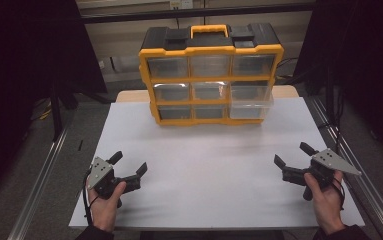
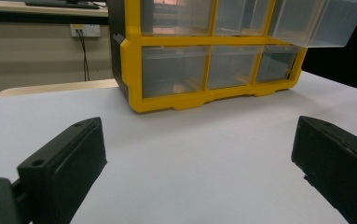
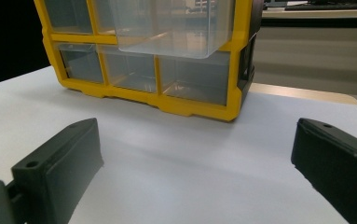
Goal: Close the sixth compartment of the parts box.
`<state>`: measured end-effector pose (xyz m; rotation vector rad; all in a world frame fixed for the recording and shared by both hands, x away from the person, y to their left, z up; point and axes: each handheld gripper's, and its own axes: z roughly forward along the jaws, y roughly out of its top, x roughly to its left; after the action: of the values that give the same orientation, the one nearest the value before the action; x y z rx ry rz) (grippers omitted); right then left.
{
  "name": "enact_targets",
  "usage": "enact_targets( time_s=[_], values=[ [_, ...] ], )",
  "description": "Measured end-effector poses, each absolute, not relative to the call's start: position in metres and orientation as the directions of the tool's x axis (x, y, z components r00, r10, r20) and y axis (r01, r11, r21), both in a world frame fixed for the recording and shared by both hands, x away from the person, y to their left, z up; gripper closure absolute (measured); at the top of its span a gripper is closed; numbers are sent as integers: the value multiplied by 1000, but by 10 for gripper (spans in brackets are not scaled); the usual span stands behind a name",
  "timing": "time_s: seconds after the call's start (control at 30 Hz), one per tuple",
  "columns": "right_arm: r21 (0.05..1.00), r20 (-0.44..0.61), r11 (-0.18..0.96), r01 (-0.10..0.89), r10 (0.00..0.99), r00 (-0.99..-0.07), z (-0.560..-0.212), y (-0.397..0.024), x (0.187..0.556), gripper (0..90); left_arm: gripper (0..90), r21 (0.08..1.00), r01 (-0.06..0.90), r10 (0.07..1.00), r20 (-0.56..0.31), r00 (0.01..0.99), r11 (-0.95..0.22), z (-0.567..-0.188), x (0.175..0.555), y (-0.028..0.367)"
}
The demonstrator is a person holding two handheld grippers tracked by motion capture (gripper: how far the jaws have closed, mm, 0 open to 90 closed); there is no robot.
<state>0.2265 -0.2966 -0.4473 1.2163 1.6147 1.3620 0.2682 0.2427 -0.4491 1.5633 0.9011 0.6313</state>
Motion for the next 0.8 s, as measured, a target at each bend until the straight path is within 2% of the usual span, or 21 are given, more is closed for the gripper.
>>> enact_targets(
  time_s=[0.33, 0.37, 0.4, 0.5, 0.8],
  values=[
    [972, 68, 16, 235, 936, -347, -449, -294, 226, 5, 30, 973, 230, 830, -116, 546, -15, -451, 271, 237],
    [972, 68, 16, 235, 936, -347, -449, -294, 226, 5, 30, 973, 230, 830, -116, 546, -15, -451, 271, 237],
    [973, 75, 10, 232, 933, -351, -449, -294, 226, 1, 30, 972, 223, 829, -68, 555, -69, -450, 272, 241],
    [972, 100, -16, 233, 930, -353, -449, -292, 226, 0, 30, 972, 233, 839, -94, 536, -40, -451, 273, 244],
    [972, 72, 30, 232, 905, -419, -448, -283, 224, 0, 30, 973, 228, 834, -91, 545, -44, -451, 271, 244]
  ],
)
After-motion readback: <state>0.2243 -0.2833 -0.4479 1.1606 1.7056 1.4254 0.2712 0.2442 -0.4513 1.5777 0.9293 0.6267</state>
